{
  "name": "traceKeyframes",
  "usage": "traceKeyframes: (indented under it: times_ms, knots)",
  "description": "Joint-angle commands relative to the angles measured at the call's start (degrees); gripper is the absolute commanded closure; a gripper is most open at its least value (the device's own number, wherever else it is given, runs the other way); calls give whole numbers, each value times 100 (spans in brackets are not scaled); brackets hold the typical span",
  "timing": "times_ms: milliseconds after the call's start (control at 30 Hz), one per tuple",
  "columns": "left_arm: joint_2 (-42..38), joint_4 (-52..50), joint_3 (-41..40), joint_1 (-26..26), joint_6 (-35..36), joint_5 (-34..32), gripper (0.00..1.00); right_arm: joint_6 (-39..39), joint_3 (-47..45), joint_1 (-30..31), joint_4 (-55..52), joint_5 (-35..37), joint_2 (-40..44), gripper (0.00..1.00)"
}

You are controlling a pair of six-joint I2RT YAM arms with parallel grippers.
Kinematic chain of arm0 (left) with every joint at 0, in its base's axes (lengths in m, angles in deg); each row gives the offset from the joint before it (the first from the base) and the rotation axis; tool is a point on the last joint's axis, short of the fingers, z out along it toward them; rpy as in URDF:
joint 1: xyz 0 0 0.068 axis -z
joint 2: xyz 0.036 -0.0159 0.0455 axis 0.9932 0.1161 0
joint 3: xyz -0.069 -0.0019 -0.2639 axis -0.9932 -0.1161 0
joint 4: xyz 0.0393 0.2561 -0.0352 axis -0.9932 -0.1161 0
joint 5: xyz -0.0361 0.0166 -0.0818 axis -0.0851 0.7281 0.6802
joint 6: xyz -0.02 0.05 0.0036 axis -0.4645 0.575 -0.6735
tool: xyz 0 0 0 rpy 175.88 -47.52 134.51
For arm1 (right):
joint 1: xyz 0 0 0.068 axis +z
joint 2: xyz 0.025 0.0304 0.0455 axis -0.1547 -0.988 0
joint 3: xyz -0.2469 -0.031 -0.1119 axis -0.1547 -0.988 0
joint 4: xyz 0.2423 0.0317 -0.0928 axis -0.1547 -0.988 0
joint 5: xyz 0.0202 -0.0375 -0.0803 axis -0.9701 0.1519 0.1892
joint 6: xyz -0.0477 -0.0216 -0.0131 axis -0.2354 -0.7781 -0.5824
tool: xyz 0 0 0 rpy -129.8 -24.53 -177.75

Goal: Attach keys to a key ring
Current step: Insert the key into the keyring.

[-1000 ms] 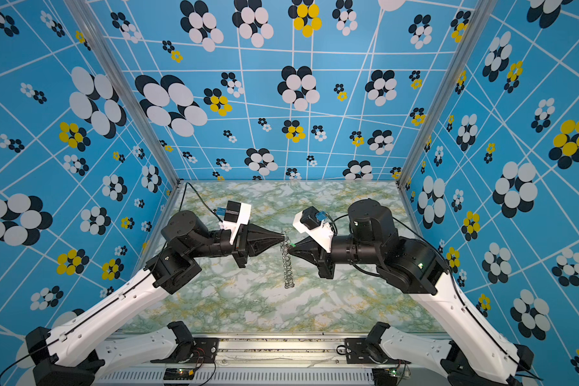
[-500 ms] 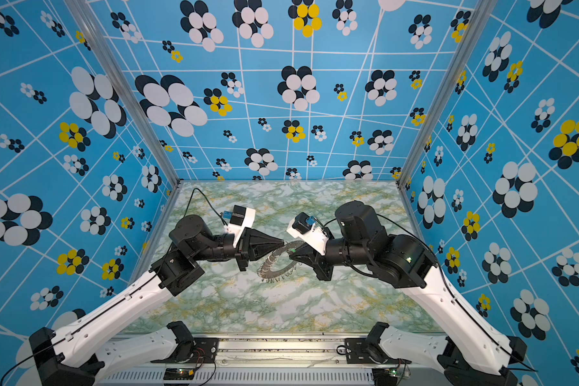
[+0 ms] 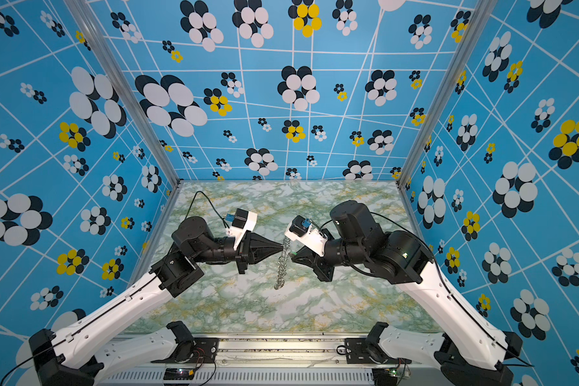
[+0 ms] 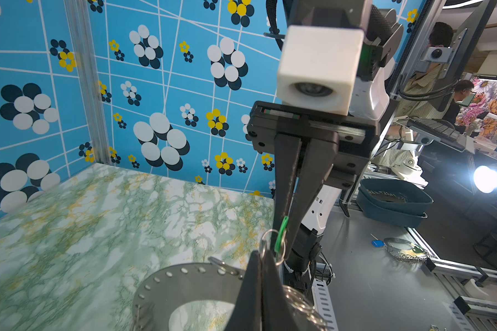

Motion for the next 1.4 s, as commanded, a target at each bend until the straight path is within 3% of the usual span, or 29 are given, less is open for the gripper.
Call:
traceKeyframes:
  times_ms: [0,567,1367]
  knots:
    - [-131,-146,-95,-95,183,-87,100,-84,329,33,-212,-61,66,100]
    - [-268,262,-202,-95,89,-106,100,-15,356,127,-245,-83,-85,100]
    - [-144,1732,-12,-130,-1019,295,100,182,-278,468,215,-98,-240,100]
